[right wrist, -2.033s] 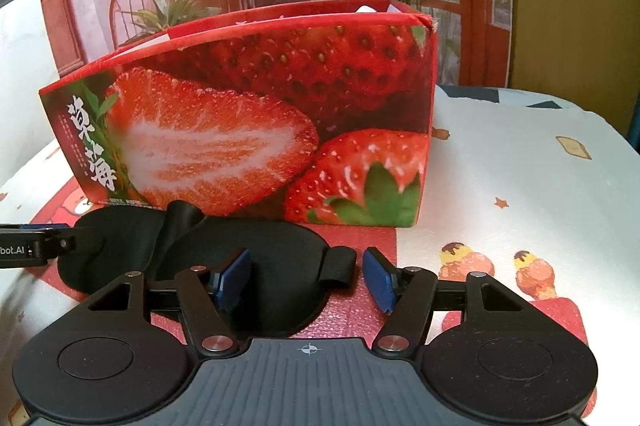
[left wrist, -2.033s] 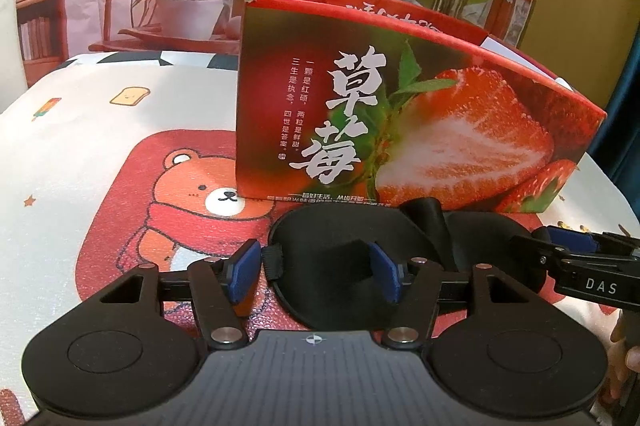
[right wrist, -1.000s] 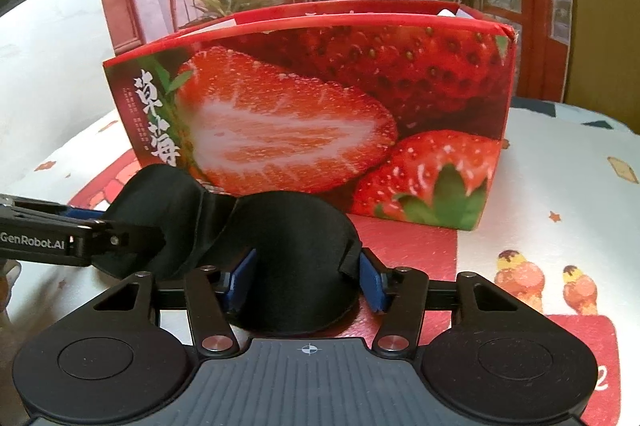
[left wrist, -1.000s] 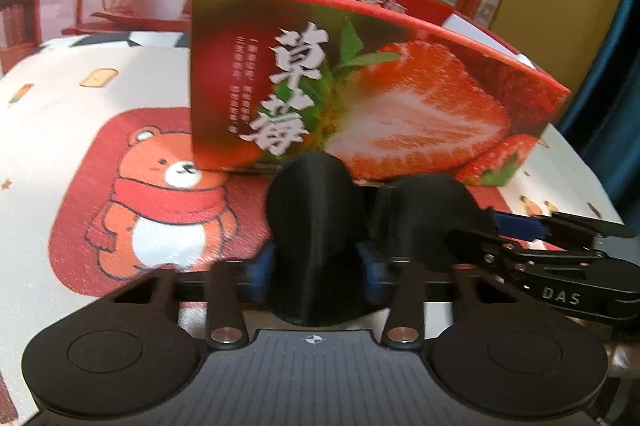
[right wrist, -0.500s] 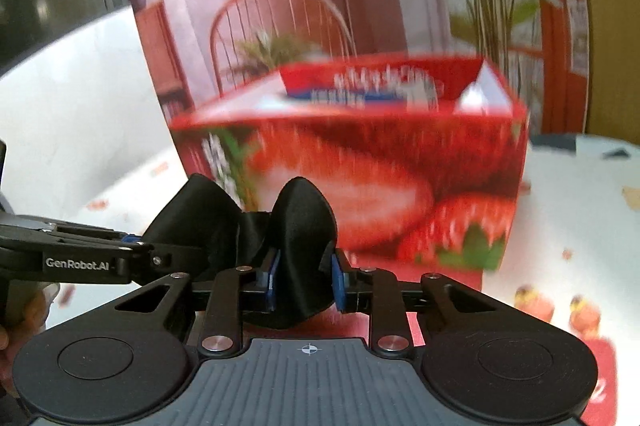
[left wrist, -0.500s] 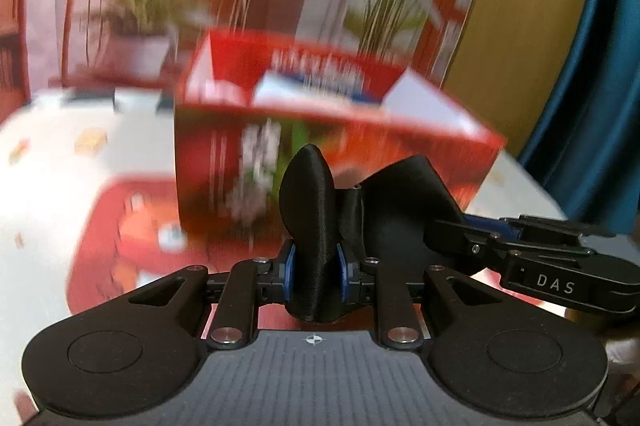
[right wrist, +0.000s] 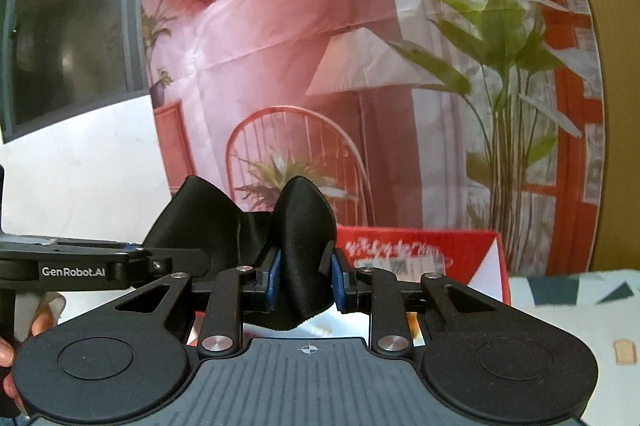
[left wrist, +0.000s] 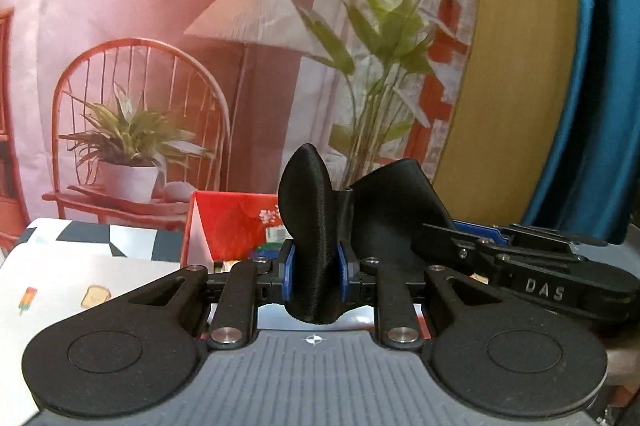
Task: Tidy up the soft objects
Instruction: 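Lift the black eye mask with both grippers over the red box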
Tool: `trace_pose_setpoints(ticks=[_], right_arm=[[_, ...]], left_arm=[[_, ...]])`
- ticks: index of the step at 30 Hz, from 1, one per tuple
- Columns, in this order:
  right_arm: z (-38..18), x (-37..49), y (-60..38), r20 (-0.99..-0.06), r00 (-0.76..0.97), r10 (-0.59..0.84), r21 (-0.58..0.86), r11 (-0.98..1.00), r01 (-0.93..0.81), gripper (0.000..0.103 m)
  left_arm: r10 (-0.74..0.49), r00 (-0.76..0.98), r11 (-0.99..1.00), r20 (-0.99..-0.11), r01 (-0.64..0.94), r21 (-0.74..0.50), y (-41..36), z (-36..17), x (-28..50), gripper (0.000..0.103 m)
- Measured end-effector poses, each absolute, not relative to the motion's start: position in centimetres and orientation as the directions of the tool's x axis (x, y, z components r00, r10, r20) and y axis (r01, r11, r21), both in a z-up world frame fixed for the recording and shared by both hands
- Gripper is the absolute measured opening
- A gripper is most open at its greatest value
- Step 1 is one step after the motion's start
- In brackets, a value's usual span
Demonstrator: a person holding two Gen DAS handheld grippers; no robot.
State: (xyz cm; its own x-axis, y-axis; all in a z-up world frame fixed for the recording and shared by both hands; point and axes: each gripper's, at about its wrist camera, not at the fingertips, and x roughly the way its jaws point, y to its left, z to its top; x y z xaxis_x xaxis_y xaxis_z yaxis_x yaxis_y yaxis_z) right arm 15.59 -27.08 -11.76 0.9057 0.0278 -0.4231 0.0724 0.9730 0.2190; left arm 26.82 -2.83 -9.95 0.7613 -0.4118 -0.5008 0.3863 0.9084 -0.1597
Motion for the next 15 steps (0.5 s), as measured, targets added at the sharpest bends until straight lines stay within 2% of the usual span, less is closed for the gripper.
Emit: trace_pose_setpoints(ticks=[4,8,15], right_arm=[[-12.1,19.1,-27.7,-0.481,0.876,-0.003,0.181,0.978,0.103,0.023],[-14.3,21.6,-28.5,-0.587,0.809,-0.007,0.201,0.967,0.154,0.023],[-18.3,23.0,-29.6,-0.707,0.707,0.008,0.253,0.937,0.242,0.023]], left_arm=[[-0.406,0.693,0.910,-0.596,0.369,-0.190,-3.2,-11.1,31.1,0.023],[-0.406,0.598,0.909,-0.691,0.341,-0.238,-3.5,-13.7,34.1,0.022],[-0.383,0.522,0.907,-0.762,0.369,-0.203,-4.9,-16.7,35.7,0.022]])
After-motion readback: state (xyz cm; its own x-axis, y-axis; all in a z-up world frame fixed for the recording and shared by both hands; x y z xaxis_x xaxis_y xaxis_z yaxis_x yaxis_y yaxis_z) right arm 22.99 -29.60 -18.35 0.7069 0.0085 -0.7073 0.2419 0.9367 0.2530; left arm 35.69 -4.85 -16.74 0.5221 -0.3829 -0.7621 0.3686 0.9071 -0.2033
